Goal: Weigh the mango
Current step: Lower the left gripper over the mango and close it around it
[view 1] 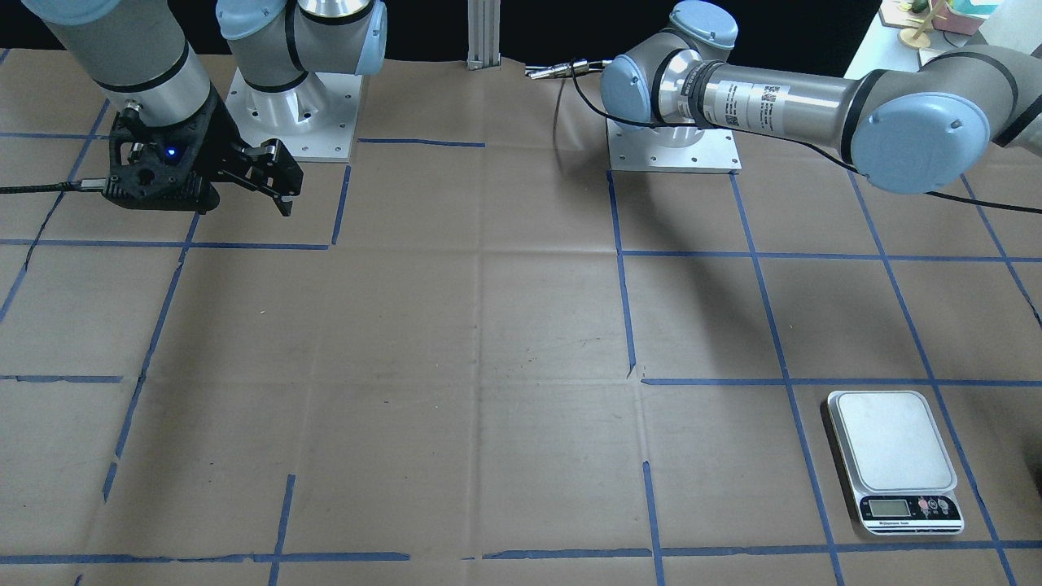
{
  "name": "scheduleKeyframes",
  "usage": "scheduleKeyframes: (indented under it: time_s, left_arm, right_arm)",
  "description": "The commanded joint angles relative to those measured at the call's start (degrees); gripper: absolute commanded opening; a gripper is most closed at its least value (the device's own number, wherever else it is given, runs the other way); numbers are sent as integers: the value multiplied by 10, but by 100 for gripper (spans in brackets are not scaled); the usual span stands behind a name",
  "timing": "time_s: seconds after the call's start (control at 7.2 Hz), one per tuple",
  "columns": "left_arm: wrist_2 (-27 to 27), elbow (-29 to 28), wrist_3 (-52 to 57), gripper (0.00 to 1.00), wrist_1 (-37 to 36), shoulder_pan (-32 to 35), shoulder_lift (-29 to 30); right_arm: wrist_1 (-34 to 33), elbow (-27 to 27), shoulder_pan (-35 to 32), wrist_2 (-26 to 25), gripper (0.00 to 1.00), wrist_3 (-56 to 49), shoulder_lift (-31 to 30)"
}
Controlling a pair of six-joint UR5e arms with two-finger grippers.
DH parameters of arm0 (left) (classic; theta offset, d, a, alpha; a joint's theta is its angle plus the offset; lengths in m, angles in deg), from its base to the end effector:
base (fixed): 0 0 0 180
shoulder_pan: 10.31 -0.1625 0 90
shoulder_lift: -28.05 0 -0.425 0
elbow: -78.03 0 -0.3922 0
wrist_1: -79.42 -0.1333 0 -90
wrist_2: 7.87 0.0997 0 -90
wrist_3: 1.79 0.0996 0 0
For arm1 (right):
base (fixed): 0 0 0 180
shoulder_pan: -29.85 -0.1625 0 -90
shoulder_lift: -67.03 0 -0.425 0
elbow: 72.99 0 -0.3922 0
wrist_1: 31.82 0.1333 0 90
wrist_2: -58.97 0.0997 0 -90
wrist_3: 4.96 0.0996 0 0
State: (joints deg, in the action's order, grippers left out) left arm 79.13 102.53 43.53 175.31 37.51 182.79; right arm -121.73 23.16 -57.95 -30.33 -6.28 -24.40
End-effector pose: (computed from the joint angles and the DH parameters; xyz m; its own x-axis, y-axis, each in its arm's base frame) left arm 0.4795 -0.7354 0.2411 -0.9937 0.0509 0.1002 0.0537 0.9982 0.0258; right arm 0.1163 -0.4761 0.4475 -0.9998 0.0165 -0.0141 0.0152 0.9964 0.0835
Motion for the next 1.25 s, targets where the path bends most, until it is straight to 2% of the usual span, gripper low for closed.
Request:
scheduleKeyframes:
  time_s: [0.0, 0.28, 0.42, 0.56, 0.83, 1.11]
  left_arm:
    - [0, 0, -13, 98, -2, -4, 22]
    - [0, -2, -30, 98, -8, -4, 46]
    - [0, -6, -32, 93, -9, -4, 50]
    - [2, -6, -33, 72, -8, -4, 51]
    - [2, -8, -35, 47, -9, -4, 45]
    - [4, -9, -36, 41, -4, -4, 20]
  right_arm:
    - [0, 0, 0, 0, 100, 0, 0]
    - [0, 0, 0, 0, 100, 0, 0]
    - [0, 0, 0, 0, 100, 0, 0]
    - [0, 0, 0, 0, 100, 0, 0]
    - [0, 0, 0, 0, 100, 0, 0]
    - [0, 0, 0, 0, 100, 0, 0]
